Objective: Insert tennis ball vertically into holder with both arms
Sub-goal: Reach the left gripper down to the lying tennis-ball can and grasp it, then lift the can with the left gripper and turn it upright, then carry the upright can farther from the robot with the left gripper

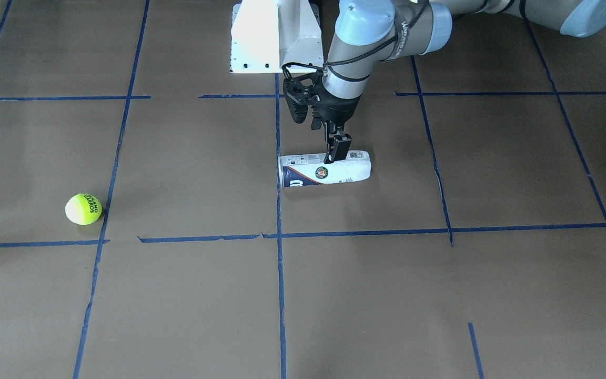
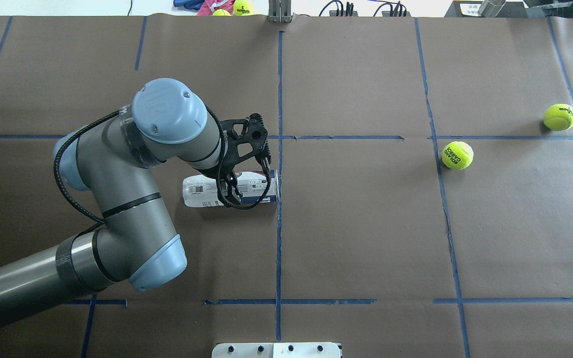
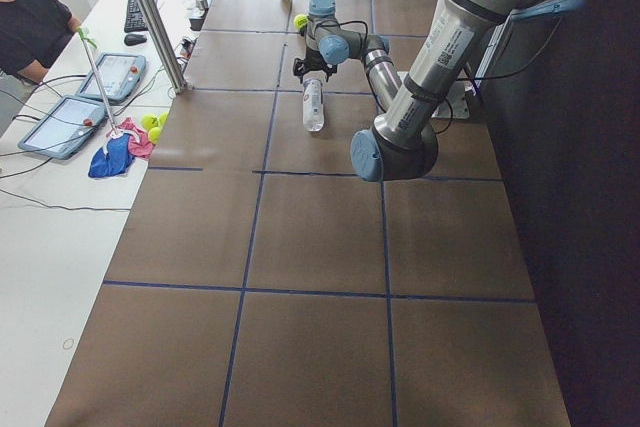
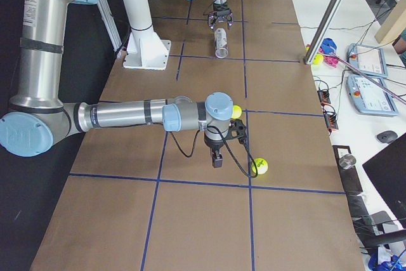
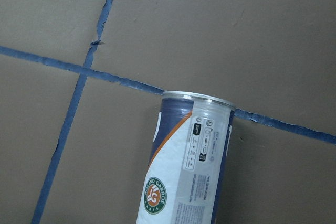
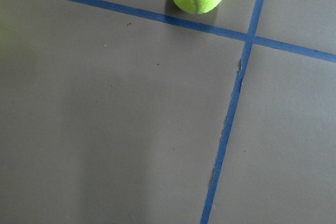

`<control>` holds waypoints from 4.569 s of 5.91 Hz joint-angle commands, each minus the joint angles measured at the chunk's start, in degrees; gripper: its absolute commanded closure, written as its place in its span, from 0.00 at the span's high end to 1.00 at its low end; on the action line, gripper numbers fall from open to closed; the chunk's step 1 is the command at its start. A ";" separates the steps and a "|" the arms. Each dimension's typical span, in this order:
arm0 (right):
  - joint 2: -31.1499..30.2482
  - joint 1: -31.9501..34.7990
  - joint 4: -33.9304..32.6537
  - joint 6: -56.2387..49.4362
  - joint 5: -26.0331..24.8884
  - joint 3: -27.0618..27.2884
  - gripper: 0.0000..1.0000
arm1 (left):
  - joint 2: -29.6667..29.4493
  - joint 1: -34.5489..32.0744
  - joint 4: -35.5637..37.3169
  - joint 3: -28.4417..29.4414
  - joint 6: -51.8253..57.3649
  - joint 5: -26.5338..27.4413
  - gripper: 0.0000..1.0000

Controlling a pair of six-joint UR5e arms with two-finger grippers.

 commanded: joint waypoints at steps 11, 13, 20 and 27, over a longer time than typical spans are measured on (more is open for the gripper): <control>-0.26 0.00 0.00 -0.09 1.05 -0.08 1.00 | -12.21 8.53 8.04 15.20 3.02 16.57 1.00; -0.26 0.00 -0.09 0.00 1.05 -0.08 1.00 | -10.19 8.53 4.36 15.28 3.02 17.36 1.00; -0.26 0.00 -0.09 0.00 1.14 -0.08 1.00 | -10.18 8.53 0.22 18.98 3.37 17.89 0.90; 0.00 0.00 0.00 0.09 2.46 0.09 1.00 | -7.90 4.32 -38.27 13.88 -17.74 19.91 0.78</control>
